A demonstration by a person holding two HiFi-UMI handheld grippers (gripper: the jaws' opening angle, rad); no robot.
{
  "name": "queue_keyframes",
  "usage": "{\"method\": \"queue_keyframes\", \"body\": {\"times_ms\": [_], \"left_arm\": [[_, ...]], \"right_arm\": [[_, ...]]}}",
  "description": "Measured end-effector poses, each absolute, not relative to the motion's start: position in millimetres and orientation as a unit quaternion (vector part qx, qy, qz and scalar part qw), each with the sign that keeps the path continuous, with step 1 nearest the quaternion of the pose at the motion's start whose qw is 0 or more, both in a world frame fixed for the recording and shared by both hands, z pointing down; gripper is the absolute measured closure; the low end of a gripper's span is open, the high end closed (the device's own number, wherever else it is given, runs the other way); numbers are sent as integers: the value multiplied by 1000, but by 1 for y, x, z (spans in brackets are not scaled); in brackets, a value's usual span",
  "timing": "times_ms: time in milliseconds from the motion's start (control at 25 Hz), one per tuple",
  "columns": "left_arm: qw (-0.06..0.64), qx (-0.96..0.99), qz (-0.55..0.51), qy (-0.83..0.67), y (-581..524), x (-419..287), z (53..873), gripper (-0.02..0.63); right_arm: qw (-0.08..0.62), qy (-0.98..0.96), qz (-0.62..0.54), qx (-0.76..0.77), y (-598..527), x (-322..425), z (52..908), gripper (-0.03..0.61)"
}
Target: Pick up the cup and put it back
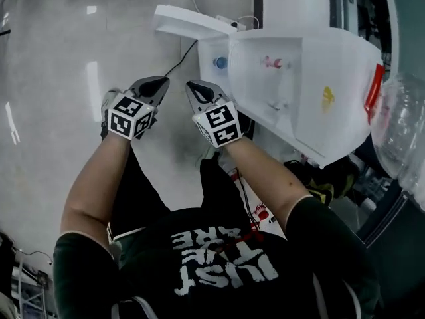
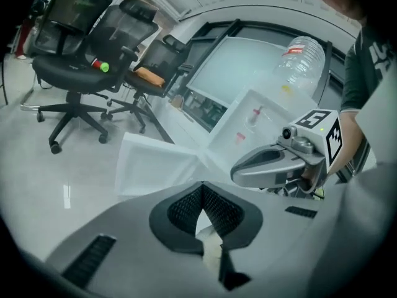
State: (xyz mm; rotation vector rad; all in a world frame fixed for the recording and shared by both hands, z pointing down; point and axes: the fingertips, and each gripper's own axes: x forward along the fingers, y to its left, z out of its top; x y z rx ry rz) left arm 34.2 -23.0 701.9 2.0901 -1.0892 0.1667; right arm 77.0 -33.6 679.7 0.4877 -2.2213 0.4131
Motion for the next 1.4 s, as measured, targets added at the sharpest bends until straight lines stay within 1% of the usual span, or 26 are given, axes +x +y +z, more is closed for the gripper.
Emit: {"method": "queue_keyframes", "body": {"times_ms": [120,360,600,720,800,880,1000,1200,1400], "left_arm": [[389,821,75,-410,-16,39,752,606],[385,827,93,-398,-21,32,835,606],[394,831,86,-384,-23,41,886,605],[402,830,85,-378,-24,46,905,606],[404,831,88,-371,-23,50,914,606],[403,835,94,-363,-24,54,923,606],[404,836,95,-359,-26,55,930,606],[415,831,90,-360,-24,54,935,604],[423,826,89,-362,-22,50,944,606]], "right_arm": [[432,-858,179,212,-33,84,744,545],[470,-819,186,270,-59,104,855,543],[502,-771,208,333,-88,149,928,543],[529,-748,196,351,-102,175,955,540],[543,-733,191,363,-112,192,971,511],[555,-717,187,379,-124,209,984,455],[571,-687,178,412,-142,234,996,401],[610,-630,163,452,-159,277,1016,382],[641,-618,126,437,-168,287,1034,382]]}}
